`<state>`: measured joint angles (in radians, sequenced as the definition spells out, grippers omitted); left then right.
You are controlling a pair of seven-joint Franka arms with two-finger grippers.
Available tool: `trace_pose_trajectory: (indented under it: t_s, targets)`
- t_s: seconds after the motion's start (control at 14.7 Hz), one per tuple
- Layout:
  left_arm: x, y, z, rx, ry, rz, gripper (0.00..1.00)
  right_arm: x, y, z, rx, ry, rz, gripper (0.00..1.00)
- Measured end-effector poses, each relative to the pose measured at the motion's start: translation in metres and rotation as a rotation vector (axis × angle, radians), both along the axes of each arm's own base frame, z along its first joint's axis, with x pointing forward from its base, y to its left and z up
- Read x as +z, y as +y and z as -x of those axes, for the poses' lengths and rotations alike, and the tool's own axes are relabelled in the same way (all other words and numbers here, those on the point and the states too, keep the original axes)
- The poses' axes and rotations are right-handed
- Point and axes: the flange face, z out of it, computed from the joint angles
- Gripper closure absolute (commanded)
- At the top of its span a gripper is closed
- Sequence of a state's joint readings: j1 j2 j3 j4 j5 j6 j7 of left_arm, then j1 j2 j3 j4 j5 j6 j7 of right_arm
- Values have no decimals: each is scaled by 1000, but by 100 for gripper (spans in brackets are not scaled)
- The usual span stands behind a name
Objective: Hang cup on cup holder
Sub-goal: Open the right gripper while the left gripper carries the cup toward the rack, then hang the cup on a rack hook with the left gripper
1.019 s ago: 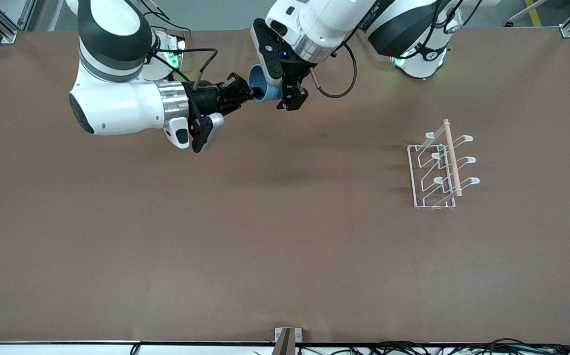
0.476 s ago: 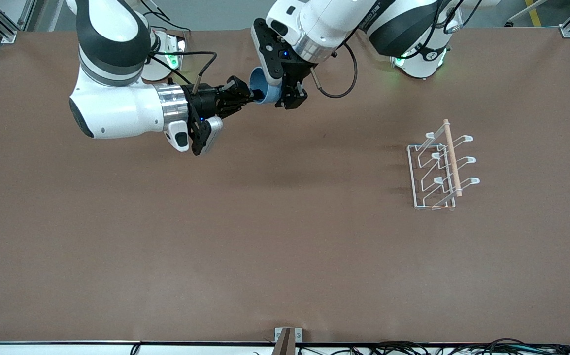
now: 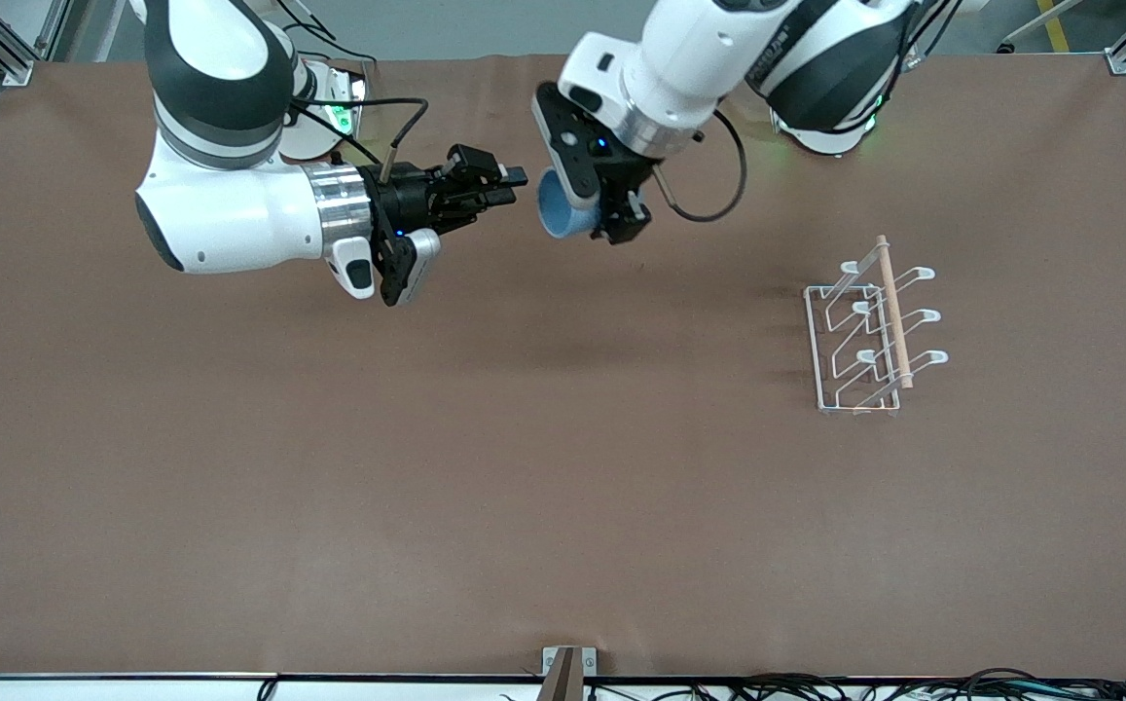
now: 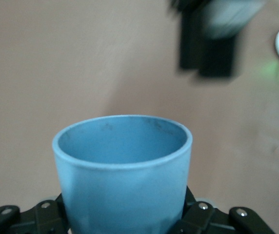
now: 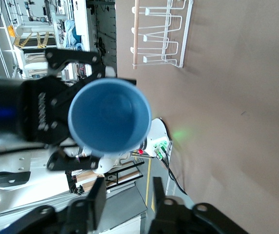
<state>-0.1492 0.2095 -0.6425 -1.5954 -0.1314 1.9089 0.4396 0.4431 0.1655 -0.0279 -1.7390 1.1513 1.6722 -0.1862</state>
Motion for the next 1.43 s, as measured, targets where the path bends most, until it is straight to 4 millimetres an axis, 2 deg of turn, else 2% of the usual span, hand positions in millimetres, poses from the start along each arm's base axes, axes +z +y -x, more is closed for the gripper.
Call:
trace_pose_trajectory:
  t_s: [0.07,0.2,0.48,0.75,0.88,1.02,1.16,1.29,1.43]
  targets:
    - [-5,7,-5,2,2,-32,61,-1,-8,-4,-12,-2,7,0]
    - [-15,26,-14,6,6,-123,60,-10,-38,-18,-33,-24,81,0]
    - [-37,90,-48,34,9,-359,60,-38,-129,-45,-53,-96,363,0]
    - [-60,152,-83,-50,-62,-668,58,-76,-218,-54,-82,-104,611,0]
    - [-79,176,-98,-109,-87,-857,59,-78,-261,-58,-111,-123,703,0]
    - [-104,192,-111,-180,-84,-1035,59,-64,-301,-57,-133,-158,796,0]
    - [-137,201,-121,-239,-56,-1140,62,-36,-327,-54,-148,-217,874,0]
    - [-167,205,-123,-282,-27,-1212,67,0,-335,-53,-148,-277,927,0]
    - [-187,208,-118,-315,13,-1304,67,46,-336,-54,-158,-327,942,0]
